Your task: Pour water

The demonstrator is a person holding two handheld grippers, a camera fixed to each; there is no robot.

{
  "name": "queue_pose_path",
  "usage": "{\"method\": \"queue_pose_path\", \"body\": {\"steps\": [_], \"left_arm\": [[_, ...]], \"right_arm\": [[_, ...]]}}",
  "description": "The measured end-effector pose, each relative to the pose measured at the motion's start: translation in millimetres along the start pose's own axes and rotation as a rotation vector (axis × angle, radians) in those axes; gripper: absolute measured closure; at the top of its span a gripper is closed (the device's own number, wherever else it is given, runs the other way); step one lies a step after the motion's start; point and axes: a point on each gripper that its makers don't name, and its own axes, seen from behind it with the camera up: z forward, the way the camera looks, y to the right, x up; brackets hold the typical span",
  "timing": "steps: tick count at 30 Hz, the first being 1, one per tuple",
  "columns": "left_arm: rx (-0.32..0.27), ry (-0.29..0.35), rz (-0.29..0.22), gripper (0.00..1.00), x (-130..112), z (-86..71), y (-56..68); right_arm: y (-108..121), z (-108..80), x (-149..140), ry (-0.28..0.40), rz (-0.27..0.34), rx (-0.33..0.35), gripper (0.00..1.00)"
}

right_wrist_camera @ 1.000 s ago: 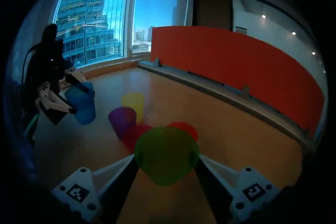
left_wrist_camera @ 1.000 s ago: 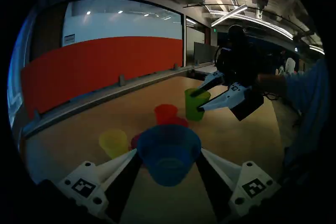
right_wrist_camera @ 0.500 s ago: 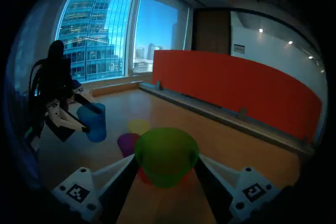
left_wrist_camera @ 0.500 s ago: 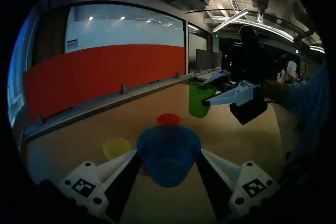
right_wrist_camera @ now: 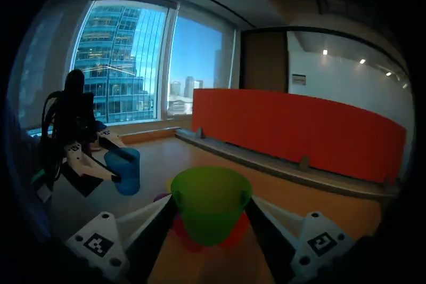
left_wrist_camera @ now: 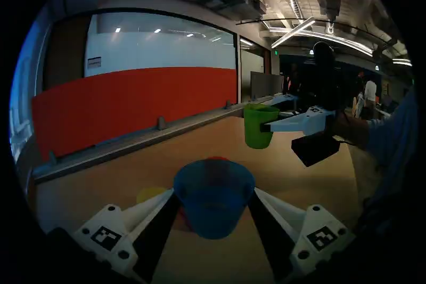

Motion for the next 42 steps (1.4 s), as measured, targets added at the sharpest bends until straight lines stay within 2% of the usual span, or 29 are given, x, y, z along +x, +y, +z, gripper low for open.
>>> {"method": "queue_pose_path", "body": {"steps": [9, 19, 31, 42], "left_arm": [[-0.001, 0.023, 0.007, 0.16, 10.2, -4.2, 0.3], [0.009, 0.057, 0.004, 0.16, 27.0, -7.2, -6.1], [0.034, 0.116, 0.021, 0.16, 62.3, -10.7, -17.2], [0.067, 0.164, 0.072, 0.16, 97.0, -18.3, -26.6]], "right_arm": [[-2.1, -2.0, 10.1, 0.033, -0.006, -0.002, 0.09], [-7.4, -1.7, 17.0, 0.047, -0.003, 0.016, 0.09], [-29.9, 9.2, 22.0, 0.052, -0.02, 0.067, 0.1], [-46.8, 17.6, 22.6, 0.051, -0.03, 0.105, 0.1]]}}
